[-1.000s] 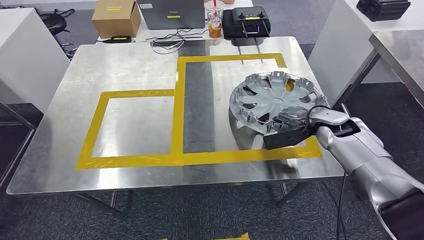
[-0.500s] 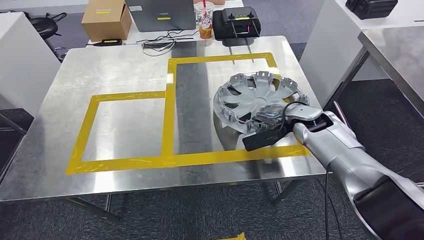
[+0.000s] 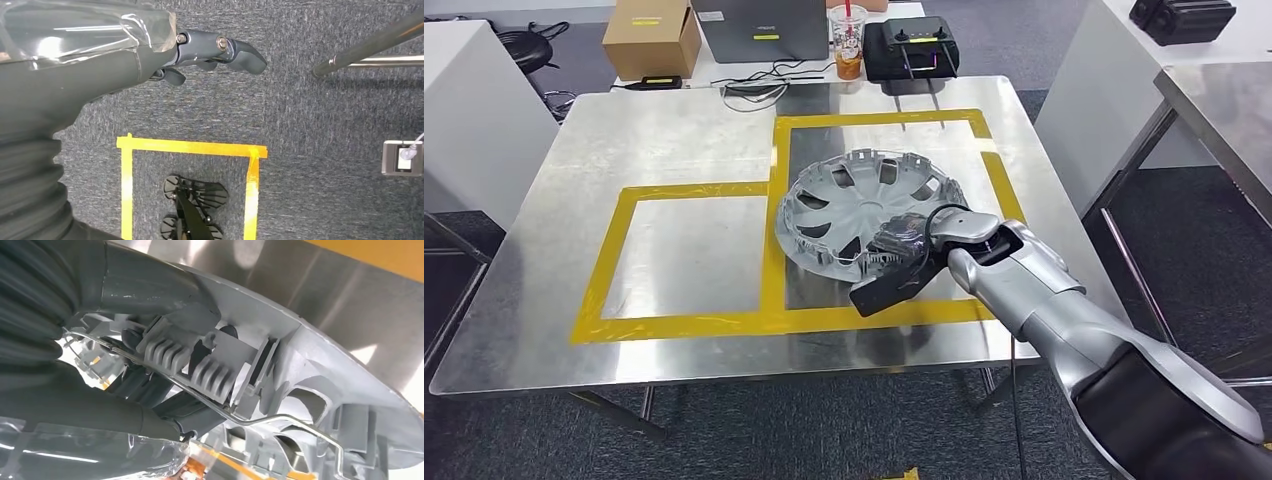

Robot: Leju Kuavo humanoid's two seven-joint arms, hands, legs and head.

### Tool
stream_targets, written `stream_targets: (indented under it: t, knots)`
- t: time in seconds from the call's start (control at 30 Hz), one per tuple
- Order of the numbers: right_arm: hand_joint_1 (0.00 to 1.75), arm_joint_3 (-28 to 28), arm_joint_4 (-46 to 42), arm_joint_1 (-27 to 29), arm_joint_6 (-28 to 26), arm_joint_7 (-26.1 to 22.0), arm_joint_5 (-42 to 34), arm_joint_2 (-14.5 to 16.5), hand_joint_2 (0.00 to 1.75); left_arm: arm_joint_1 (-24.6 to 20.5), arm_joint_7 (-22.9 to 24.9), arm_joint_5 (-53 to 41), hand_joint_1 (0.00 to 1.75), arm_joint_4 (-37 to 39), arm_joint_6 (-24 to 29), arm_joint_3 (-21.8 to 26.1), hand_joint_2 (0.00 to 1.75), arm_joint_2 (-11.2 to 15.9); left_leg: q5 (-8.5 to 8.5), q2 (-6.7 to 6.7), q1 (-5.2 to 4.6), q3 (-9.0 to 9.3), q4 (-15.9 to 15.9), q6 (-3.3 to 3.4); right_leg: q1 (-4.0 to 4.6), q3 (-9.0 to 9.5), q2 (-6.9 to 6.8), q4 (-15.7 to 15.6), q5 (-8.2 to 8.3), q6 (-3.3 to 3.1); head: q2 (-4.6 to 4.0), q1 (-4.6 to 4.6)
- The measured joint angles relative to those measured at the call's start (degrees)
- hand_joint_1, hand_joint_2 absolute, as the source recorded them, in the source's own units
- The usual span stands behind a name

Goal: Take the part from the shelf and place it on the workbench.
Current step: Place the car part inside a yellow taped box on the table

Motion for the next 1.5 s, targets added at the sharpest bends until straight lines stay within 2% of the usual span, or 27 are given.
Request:
stream_targets:
  t: [0.1,0.17,0.27,0.3,0.33,0.37,0.43,0.5,0.57,0.63,0.67,0.7,0.8,0.83,0.87,0.9,0.97,1.0,1.03,1.17,1.23,1.3,1.33,1.37,1.4,1.43,1.5]
  knots:
    - [1.75,0.1,0.1,-0.1,0.1,0.0,0.1,0.7,1.75,0.1,-0.5,-0.9,0.0,0.0,-0.1,0.0,1.75,0.1,-0.31,0.03,0.13,-0.35,0.3,-0.72,0.05,0.08,0.14,-0.4,0.14,-1.24,0.0,-0.01]
    - [1.75,0.0,0.2,-0.1,0.1,0.0,0.2,1.2,1.75,0.2,-0.9,-1.5,0.0,0.1,-0.1,0.0,1.75,0.2,-1.89,0.08,0.39,-1.45,2.5,-1.42,-0.24,0.16,0.19,-0.5,0.24,-1.79,0.0,-0.22]
    - [1.75,0.0,0.4,0.1,0.2,0.0,0.3,1.7,1.75,0.2,-1.3,-2.2,0.0,0.4,-0.1,0.0,1.75,0.4,-6.76,0.11,0.79,-6.6,13.2,-2.25,-0.27,0.19,0.21,-0.5,0.19,-2.2,0.0,-0.51]
    - [1.75,0.0,0.6,0.2,0.2,0.0,0.3,1.7,1.75,0.2,-1.4,-2.4,0.0,0.5,-0.2,0.0,1.75,0.5,-7.44,0.12,0.9,-8.07,15.9,-2.36,-0.24,0.19,0.2,-0.4,0.17,-2.22,0.0,-0.51]
    - [1.75,-0.1,0.9,0.3,0.3,0.1,0.3,1.8,1.75,0.2,-1.6,-2.5,0.0,0.6,-0.2,-0.1,1.75,0.5,-7.02,0.13,0.99,-8.57,16.6,-2.39,-0.22,0.2,0.21,-0.4,0.15,-2.23,0.0,-0.51]
    - [1.75,-0.1,1.2,0.4,0.3,0.3,0.4,1.8,1.75,0.3,-1.8,-2.7,0.0,0.7,-0.4,-0.1,1.75,0.5,-5.56,0.13,1.04,-7.93,14.8,-2.32,-0.22,0.23,0.25,-0.4,0.14,-2.22,0.0,-0.51]
    - [1.75,-0.4,2.1,0.4,0.4,1.0,0.5,1.7,1.75,0.3,-2.8,-3.0,0.0,0.9,-0.6,-0.1,1.75,0.6,-1.67,0.12,1.06,-4.26,7.0,-1.93,-0.2,0.3,0.39,-0.5,0.14,-2.18,0.0,-0.5]
    - [1.75,-0.7,3.2,0.2,1.0,1.9,0.7,1.6,1.75,0.3,-4.1,-3.3,0.0,1.2,-0.8,-0.2,1.75,0.8,0.05,0.06,0.79,-1.38,1.4,-1.47,0.0,0.16,0.5,-0.5,0.17,-1.89,0.0,-0.48]
    - [0.87,-1.2,4.4,0.0,2.0,2.3,0.7,1.2,0.87,0.3,-5.3,-3.7,0.0,1.7,-0.8,-0.3,1.75,1.1,-0.03,0.01,0.41,-0.91,0.6,-1.02,0.07,0.03,0.5,-0.6,0.27,-1.25,0.0,-0.46]
    - [0.0,-1.7,5.4,-0.2,2.6,2.5,0.8,0.5,0.0,0.4,-6.5,-4.0,0.0,2.3,-0.7,-0.6,1.75,1.5,0.38,0.01,0.51,-0.66,0.0,-0.2,0.01,-0.18,0.45,-0.4,0.07,-0.6,0.0,-0.42]
    - [0.0,-2.0,6.0,-0.4,3.0,2.7,0.9,0.1,0.0,0.4,-7.0,-4.3,0.0,2.6,-0.5,-0.7,1.75,1.7,0.66,0.03,0.58,-0.48,-0.4,0.24,0.03,-0.76,0.4,0.8,-0.6,-0.52,0.0,-0.37]
    - [0.0,-2.2,6.6,-0.7,3.4,3.0,1.0,-0.2,0.0,0.4,-7.3,-4.5,0.0,2.9,-0.2,-0.9,1.31,1.9,0.91,0.04,0.65,-0.3,-0.8,0.59,0.05,-1.91,0.36,3.1,-1.78,-0.65,0.0,-0.31]
    - [0.0,-2.7,8.6,-1.0,4.9,4.6,1.3,-1.2,0.0,0.4,-7.9,-5.0,0.0,4.2,0.9,-1.7,0.0,2.4,1.06,0.03,0.4,-0.34,-0.9,1.02,0.04,-7.3,0.32,14.7,-6.21,-1.13,0.0,-0.2]
    - [0.0,-2.8,9.4,-1.0,5.6,5.4,1.5,-1.4,0.0,0.4,-8.1,-5.1,0.0,4.6,1.3,-1.8,0.0,2.6,1.07,0.03,0.35,-0.34,-0.8,1.06,0.04,-8.22,0.32,16.6,-6.65,-0.96,0.0,-0.18]
    - [0.0,-2.9,10.0,-1.1,6.6,6.1,1.6,-1.6,0.0,0.4,-8.3,-5.2,0.0,4.9,1.6,-1.9,0.0,2.7,1.07,0.03,0.32,-0.32,-0.8,1.07,0.03,-7.97,0.3,16.1,-6.18,-0.62,0.0,-0.16]
    - [0.0,-3.0,10.6,-1.3,7.6,6.9,1.7,-1.7,0.0,0.4,-8.4,-5.2,0.0,5.3,1.9,-2.0,0.0,2.9,1.05,0.03,0.31,-0.3,-0.7,1.04,0.02,-6.48,0.27,13.2,-4.93,-0.21,0.0,-0.15]
    - [0.0,-3.1,11.7,-2.1,10.0,8.1,1.8,-1.8,0.0,0.3,-8.6,-5.2,0.0,6.2,2.7,-2.1,0.0,3.4,0.87,0.02,0.16,-0.39,-0.3,0.78,0.06,-1.94,0.12,4.6,-1.95,0.25,0.0,-0.11]
    - [0.0,-3.2,12.2,-2.6,11.2,8.5,1.8,-1.8,0.0,0.2,-8.6,-5.1,0.0,6.7,3.2,-2.2,0.0,3.7,0.73,0.02,0.04,-0.5,-0.1,0.56,0.12,-0.22,0.07,1.4,-0.93,0.1,0.0,-0.14]
    - [0.0,-3.2,12.6,-3.0,12.4,8.7,1.7,-1.8,0.0,0.1,-8.7,-5.0,0.0,7.2,3.5,-2.2,0.0,4.0,0.61,0.01,-0.06,-0.61,0.1,0.32,0.24,0.7,0.04,-0.3,-0.47,-0.24,0.0,-0.16]
    - [0.0,-3.9,13.6,-4.4,14.4,9.3,1.1,-1.2,0.0,0.1,-8.7,-4.3,0.0,8.7,4.1,-2.4,0.0,5.2,-0.21,0.02,0.24,-1.16,1.2,-0.84,0.17,1.1,0.04,-0.9,-0.08,-1.67,0.0,-0.31]
    - [0.0,-4.6,13.7,-4.6,12.2,10.2,0.2,-0.8,0.0,0.1,-8.5,-3.8,0.0,9.0,4.1,-2.4,0.0,5.6,-3.07,0.06,0.53,-3.32,6.0,-1.58,-0.17,1.25,0.01,-1.0,0.03,-2.04,0.0,-0.52]
    - [0.0,-6.2,13.2,-4.1,6.7,11.3,-2.1,-0.5,0.0,0.1,-7.8,-3.0,0.0,8.8,3.1,-2.2,0.0,5.4,-6.51,0.09,0.92,-6.73,13.7,-2.16,-0.2,1.25,0.01,-1.0,0.01,-2.13,0.0,-0.63]
    - [0.0,-7.7,12.0,-3.1,1.9,11.5,-4.2,-0.5,0.0,0.1,-7.2,-2.3,0.0,8.0,2.1,-2.0,0.0,5.0,-7.18,0.1,1.11,-7.85,16.3,-2.32,-0.2,1.28,0.04,-1.0,0.01,-2.12,0.0,-0.63]
    - [0.0,-9.9,9.9,-1.6,-3.5,11.6,-6.6,-0.4,0.0,0.2,-6.6,-1.8,0.0,7.0,0.8,-1.7,0.0,4.4,-6.8,0.12,1.27,-8.03,16.7,-2.39,-0.22,1.35,0.1,-1.0,0.0,-2.11,0.0,-0.64]
    - [0.0,-12.9,6.8,0.4,-8.9,11.5,-8.9,-0.5,0.0,0.2,-6.2,-1.3,0.0,5.8,-0.4,-1.4,0.0,3.7,-5.4,0.15,1.38,-7.09,14.8,-2.4,-0.25,1.45,0.16,-1.0,-0.02,-2.08,0.0,-0.64]
    - [0.0,-16.4,2.9,2.6,-13.1,11.3,-10.8,-0.6,0.0,0.3,-6.1,-1.0,0.0,4.6,-1.3,-1.3,0.0,3.1,-3.39,0.19,1.45,-5.25,11.0,-2.36,-0.29,1.56,0.2,-0.9,-0.07,-2.01,0.0,-0.65]
    - [0.0,-24.0,-6.9,8.0,-16.9,10.0,-13.2,-0.9,0.0,0.5,-6.0,-0.6,0.0,3.0,-2.2,-1.4,0.0,2.4,-0.7,0.14,1.35,-1.48,3.5,-2.11,-0.11,1.62,0.09,-0.9,-0.29,-1.62,0.0,-0.72]
